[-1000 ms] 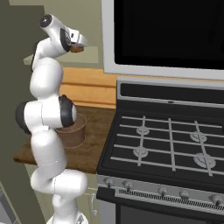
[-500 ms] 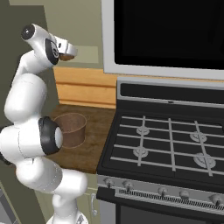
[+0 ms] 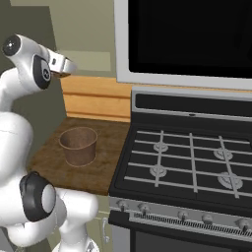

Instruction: Open the cabinet, pick up the bread from the cabinet and place it in the basket. Then move the basket to the dining counter.

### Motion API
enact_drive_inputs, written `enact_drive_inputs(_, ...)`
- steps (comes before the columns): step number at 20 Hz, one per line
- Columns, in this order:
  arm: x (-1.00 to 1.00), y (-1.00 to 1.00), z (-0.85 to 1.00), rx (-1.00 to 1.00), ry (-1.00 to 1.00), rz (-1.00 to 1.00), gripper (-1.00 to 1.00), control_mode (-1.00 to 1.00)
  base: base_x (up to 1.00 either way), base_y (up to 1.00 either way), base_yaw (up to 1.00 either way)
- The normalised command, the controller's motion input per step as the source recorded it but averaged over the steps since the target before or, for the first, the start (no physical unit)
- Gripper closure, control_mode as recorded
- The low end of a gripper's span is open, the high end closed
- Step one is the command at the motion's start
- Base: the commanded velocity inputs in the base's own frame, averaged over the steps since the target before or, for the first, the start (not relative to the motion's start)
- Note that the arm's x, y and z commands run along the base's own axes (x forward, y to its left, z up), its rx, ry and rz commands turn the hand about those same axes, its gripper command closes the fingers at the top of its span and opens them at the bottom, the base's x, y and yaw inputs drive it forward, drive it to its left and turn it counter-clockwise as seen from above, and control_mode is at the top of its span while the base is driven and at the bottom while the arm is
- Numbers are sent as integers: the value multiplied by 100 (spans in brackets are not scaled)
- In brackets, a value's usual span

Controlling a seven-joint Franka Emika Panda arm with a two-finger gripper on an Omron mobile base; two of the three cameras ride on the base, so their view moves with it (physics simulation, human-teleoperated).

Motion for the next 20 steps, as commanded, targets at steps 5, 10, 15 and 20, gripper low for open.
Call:
enact_drive_inputs(5,-100,0,-14,0,11,0,100,-100,0,0,0)
enact_drive_inputs(10,-59,0,-80,0,36,0,100,-100,0,0,0)
enact_drive_inputs(15,1,0,-100,0,36,0,100,-100,0,0,0)
enact_drive_inputs(20,37,7,-99,0,26,6,100,-100,0,0,0)
